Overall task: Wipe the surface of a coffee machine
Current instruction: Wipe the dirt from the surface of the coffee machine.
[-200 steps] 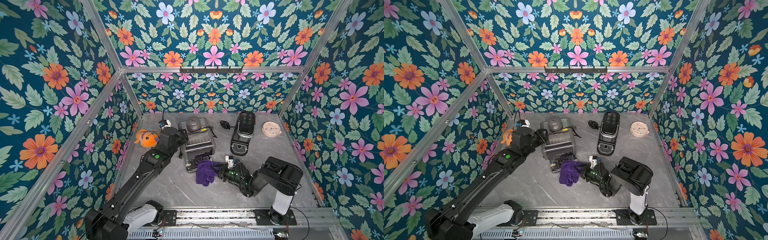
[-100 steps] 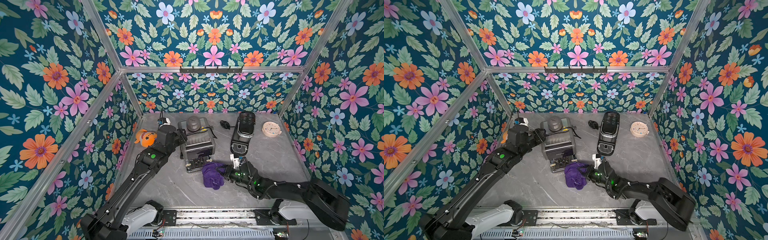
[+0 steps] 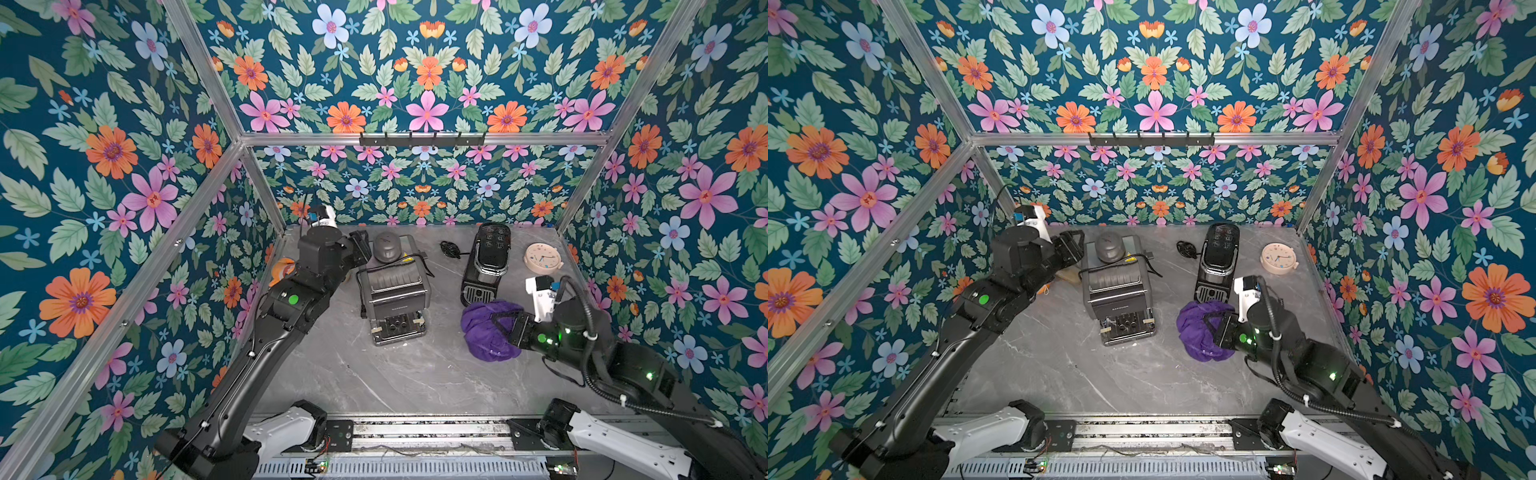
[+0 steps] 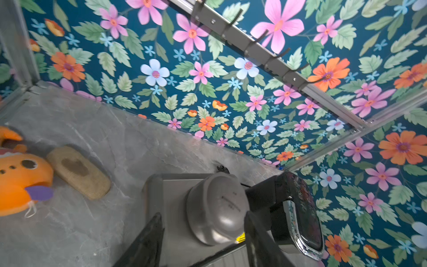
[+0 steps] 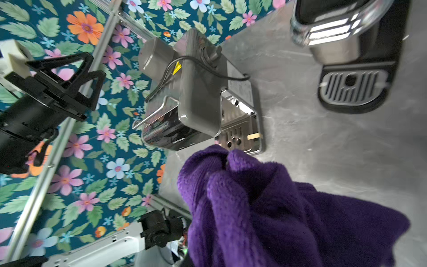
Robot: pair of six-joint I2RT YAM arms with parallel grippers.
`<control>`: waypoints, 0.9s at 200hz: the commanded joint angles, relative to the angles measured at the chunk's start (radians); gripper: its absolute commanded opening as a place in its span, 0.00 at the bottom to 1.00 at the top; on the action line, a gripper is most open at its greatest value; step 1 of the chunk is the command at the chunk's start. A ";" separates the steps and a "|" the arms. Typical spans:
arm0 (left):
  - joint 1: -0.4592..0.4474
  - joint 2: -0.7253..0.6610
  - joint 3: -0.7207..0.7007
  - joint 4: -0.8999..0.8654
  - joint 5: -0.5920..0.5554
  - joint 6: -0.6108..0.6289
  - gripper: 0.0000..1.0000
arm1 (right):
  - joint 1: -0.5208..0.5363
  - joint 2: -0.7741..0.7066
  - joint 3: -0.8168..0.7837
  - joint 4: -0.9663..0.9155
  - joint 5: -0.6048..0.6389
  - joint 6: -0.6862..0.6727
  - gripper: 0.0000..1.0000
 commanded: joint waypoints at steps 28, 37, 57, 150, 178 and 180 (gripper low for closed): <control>-0.147 0.277 0.232 0.081 0.116 0.137 0.56 | -0.353 0.240 0.293 -0.157 -0.239 -0.344 0.00; -0.164 0.332 0.274 0.084 0.138 0.149 0.56 | -0.413 0.273 0.316 -0.130 -0.295 -0.359 0.00; -0.173 0.432 0.341 0.098 0.210 0.153 0.56 | -0.466 0.356 0.396 -0.115 -0.333 -0.395 0.00; -0.173 0.711 0.561 0.114 0.392 0.198 0.56 | -0.478 0.465 0.526 -0.026 -0.319 -0.414 0.00; -0.173 0.748 0.593 0.115 0.395 0.200 0.56 | -0.487 0.462 0.535 0.002 -0.359 -0.398 0.00; -0.172 0.749 0.595 0.115 0.396 0.200 0.56 | -0.488 0.462 0.536 0.005 -0.362 -0.398 0.00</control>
